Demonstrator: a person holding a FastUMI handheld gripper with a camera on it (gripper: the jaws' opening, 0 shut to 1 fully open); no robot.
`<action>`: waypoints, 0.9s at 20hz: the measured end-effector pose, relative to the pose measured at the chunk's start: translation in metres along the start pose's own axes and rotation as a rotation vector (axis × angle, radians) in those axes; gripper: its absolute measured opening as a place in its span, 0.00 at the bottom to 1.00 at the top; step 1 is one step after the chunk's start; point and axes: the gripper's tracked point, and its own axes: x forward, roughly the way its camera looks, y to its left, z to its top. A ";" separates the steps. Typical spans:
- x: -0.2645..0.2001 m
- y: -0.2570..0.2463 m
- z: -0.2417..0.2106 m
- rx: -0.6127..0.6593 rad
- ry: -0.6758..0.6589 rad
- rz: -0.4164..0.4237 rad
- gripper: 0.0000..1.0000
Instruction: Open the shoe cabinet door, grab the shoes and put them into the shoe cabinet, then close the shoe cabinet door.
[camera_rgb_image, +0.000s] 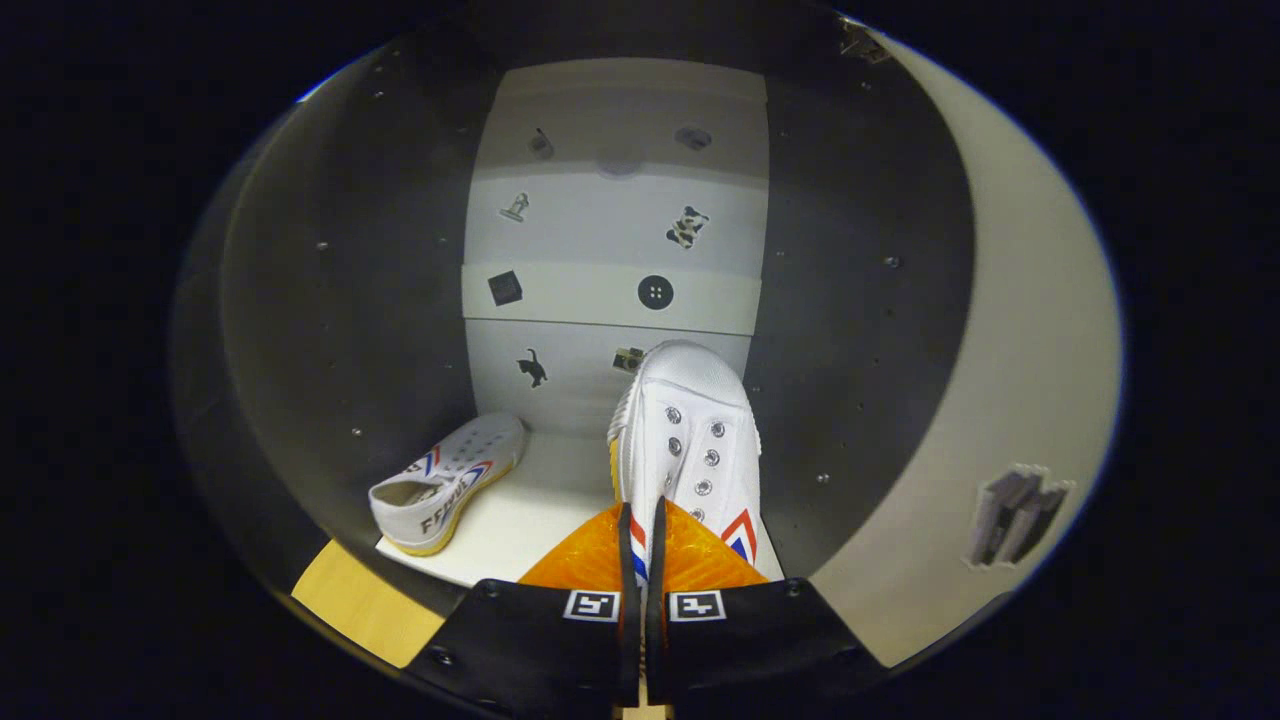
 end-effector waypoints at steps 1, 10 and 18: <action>0.016 -0.001 0.001 0.017 0.017 -0.001 0.04; 0.105 0.017 -0.015 0.153 0.148 0.030 0.05; 0.059 0.037 0.002 0.148 0.055 0.051 0.39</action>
